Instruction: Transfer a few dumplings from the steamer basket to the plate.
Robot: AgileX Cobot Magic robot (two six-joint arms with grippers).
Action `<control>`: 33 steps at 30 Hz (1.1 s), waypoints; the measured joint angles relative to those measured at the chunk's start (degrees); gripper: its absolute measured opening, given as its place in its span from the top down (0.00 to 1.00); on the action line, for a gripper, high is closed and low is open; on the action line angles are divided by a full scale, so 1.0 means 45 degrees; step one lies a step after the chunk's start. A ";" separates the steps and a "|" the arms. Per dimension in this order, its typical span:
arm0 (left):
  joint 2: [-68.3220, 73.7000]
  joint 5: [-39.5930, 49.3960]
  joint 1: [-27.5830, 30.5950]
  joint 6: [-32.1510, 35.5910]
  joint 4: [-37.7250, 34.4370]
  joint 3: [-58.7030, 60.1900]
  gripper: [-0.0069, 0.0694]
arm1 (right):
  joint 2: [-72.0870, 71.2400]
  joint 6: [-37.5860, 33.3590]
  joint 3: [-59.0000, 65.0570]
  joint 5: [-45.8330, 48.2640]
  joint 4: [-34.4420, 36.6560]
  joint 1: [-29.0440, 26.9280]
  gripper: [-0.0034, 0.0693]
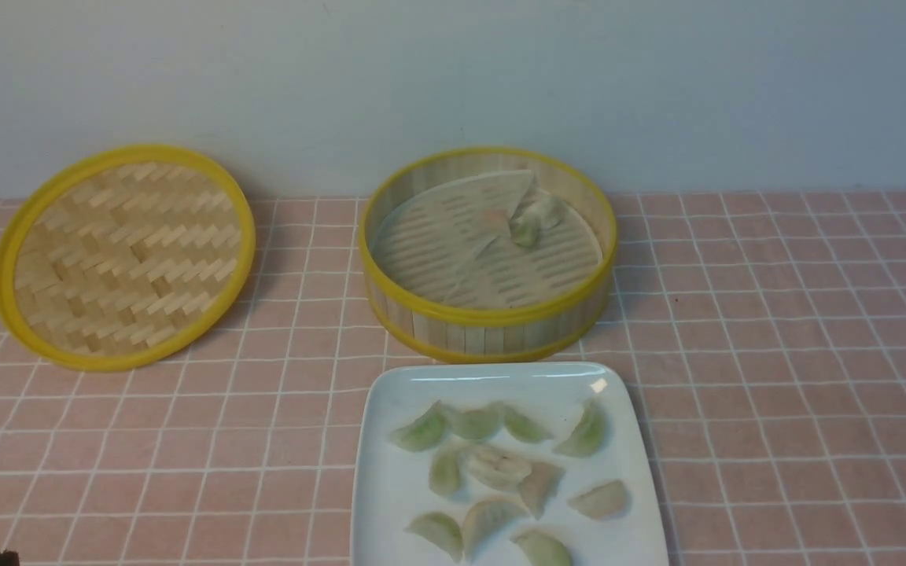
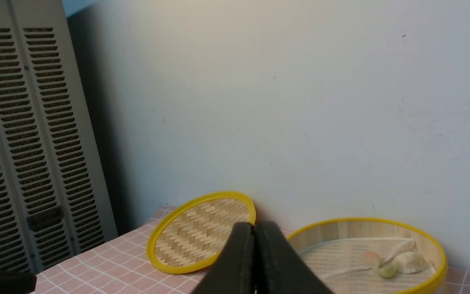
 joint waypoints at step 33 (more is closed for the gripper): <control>0.0000 0.0277 0.0014 0.0102 -0.0004 0.0014 0.92 | -0.0012 -0.0025 0.0320 0.0093 -0.1171 -0.0220 0.97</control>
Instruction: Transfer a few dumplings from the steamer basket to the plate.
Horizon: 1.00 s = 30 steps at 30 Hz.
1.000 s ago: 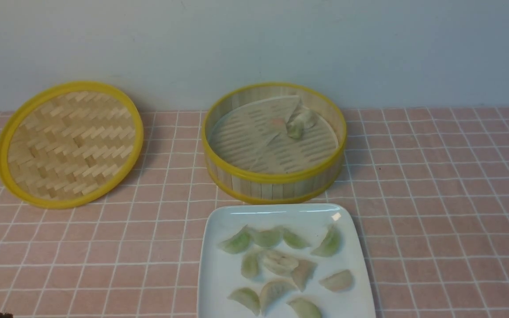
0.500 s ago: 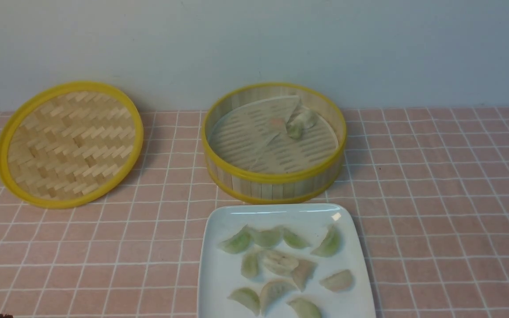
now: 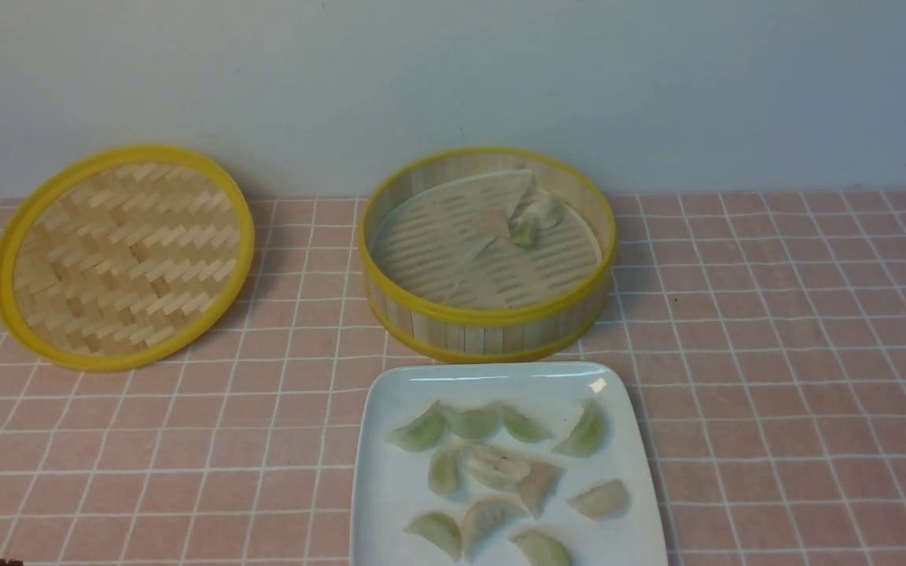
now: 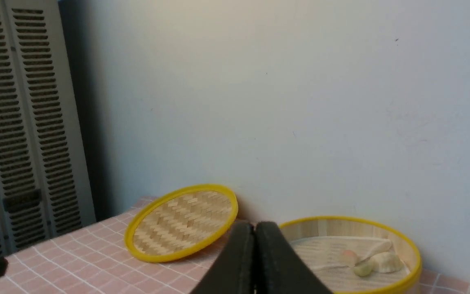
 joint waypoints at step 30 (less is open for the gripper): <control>0.0000 0.0000 0.0000 0.0000 -0.0010 0.0000 0.92 | 0.0000 0.0026 0.3916 0.0820 -0.0676 -0.7584 0.97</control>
